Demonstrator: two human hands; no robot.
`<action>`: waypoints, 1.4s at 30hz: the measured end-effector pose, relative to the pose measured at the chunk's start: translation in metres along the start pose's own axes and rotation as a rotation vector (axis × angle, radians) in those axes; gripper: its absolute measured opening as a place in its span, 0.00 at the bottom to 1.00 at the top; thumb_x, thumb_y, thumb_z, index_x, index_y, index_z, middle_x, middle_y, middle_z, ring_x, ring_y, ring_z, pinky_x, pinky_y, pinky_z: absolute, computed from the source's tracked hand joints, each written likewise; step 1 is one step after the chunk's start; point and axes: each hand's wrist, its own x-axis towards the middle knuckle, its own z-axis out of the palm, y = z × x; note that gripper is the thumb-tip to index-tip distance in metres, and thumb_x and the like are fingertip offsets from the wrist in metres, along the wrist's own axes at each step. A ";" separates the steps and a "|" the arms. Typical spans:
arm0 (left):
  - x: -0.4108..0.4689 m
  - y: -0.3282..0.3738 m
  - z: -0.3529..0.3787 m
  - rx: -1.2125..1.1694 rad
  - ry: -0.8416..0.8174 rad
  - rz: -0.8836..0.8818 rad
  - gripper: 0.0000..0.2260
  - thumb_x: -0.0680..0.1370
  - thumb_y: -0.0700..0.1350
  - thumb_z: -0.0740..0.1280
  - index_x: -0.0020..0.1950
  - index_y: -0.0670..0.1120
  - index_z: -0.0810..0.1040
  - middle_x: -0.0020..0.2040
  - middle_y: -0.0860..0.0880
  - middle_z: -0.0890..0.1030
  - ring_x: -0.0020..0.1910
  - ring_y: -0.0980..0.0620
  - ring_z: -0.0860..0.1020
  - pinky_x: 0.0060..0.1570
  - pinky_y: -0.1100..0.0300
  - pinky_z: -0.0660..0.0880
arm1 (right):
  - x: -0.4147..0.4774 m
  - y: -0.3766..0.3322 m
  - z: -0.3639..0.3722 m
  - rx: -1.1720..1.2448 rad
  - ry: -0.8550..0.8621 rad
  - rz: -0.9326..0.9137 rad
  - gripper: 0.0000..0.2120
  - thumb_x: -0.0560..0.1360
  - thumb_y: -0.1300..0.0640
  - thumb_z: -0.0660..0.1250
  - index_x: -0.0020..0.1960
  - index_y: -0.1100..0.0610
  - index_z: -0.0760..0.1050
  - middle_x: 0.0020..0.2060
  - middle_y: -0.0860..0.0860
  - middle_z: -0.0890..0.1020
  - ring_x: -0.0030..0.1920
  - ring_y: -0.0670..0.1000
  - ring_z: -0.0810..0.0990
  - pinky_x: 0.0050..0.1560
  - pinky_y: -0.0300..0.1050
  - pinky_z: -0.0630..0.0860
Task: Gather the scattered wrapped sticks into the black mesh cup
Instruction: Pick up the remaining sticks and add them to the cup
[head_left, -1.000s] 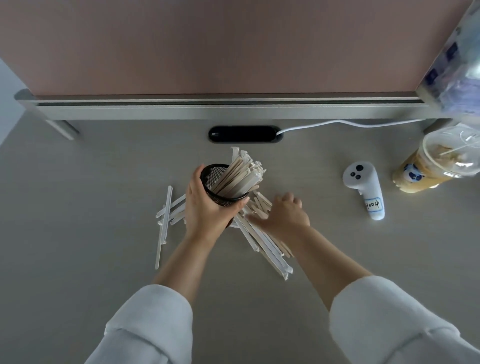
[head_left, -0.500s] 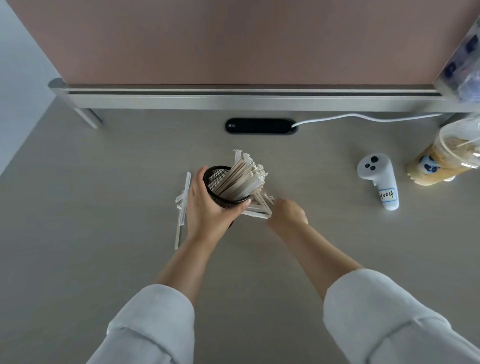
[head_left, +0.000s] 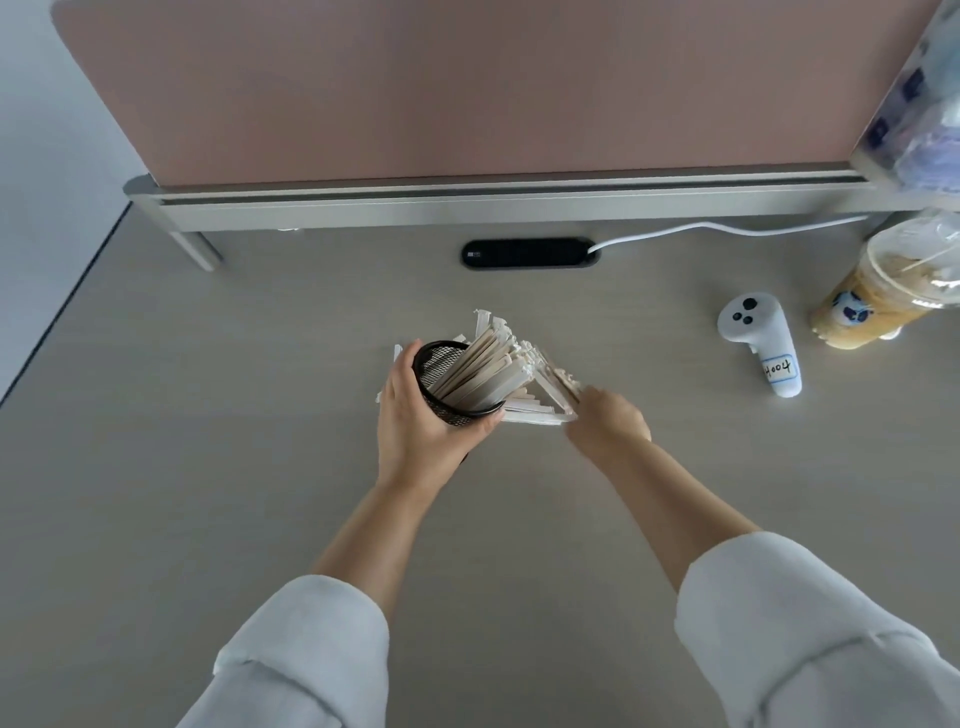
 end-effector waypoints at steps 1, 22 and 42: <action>-0.001 -0.002 -0.002 -0.003 -0.004 -0.001 0.41 0.59 0.49 0.79 0.66 0.46 0.64 0.59 0.56 0.70 0.62 0.51 0.69 0.63 0.55 0.66 | 0.001 0.000 -0.003 0.029 0.001 -0.002 0.14 0.75 0.63 0.59 0.61 0.60 0.71 0.57 0.58 0.79 0.56 0.60 0.78 0.46 0.45 0.72; 0.005 -0.010 -0.018 -0.028 -0.097 0.012 0.43 0.58 0.50 0.79 0.68 0.45 0.62 0.63 0.50 0.72 0.63 0.49 0.70 0.63 0.53 0.66 | -0.012 -0.007 -0.032 0.506 0.152 -0.112 0.06 0.72 0.55 0.68 0.43 0.57 0.74 0.28 0.49 0.73 0.28 0.48 0.70 0.29 0.40 0.67; 0.008 -0.009 -0.018 -0.040 -0.114 0.013 0.42 0.58 0.50 0.79 0.67 0.47 0.63 0.63 0.51 0.72 0.62 0.50 0.70 0.63 0.50 0.67 | -0.013 0.022 -0.003 0.626 -0.323 0.059 0.11 0.73 0.55 0.63 0.54 0.55 0.74 0.43 0.55 0.87 0.22 0.49 0.63 0.32 0.42 0.64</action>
